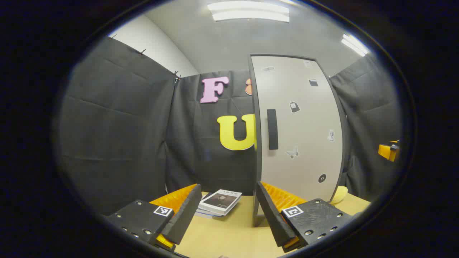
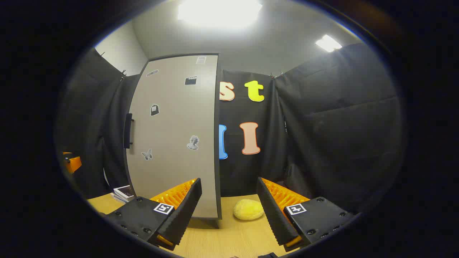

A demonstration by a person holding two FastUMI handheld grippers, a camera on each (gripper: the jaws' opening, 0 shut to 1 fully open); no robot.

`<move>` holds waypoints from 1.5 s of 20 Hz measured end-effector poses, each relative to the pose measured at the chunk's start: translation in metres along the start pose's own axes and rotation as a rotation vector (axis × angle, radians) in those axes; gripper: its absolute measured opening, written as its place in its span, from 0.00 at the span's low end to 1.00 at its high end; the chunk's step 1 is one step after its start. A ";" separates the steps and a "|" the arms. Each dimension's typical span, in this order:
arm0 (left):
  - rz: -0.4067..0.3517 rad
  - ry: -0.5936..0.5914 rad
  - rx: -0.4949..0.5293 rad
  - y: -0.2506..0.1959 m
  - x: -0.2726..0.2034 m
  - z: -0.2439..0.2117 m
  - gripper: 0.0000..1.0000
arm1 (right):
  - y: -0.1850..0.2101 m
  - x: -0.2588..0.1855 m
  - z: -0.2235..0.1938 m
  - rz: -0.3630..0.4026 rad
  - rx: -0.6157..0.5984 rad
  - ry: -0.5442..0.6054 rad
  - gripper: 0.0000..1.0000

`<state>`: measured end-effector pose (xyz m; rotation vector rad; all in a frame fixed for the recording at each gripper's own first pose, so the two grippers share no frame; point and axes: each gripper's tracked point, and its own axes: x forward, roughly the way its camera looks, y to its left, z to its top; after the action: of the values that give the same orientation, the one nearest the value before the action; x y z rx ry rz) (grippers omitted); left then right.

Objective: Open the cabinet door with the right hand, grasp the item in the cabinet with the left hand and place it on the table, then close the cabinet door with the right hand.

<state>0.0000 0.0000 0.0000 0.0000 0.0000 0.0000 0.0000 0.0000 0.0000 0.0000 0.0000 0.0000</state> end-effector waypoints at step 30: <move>0.095 -0.002 0.063 0.016 -0.018 0.004 0.92 | 0.090 0.050 0.039 0.241 0.076 -0.029 0.97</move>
<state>-0.0184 0.0161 0.0037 0.0627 -0.0022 0.0951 0.0503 0.0899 0.0388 0.0763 -0.0293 0.2413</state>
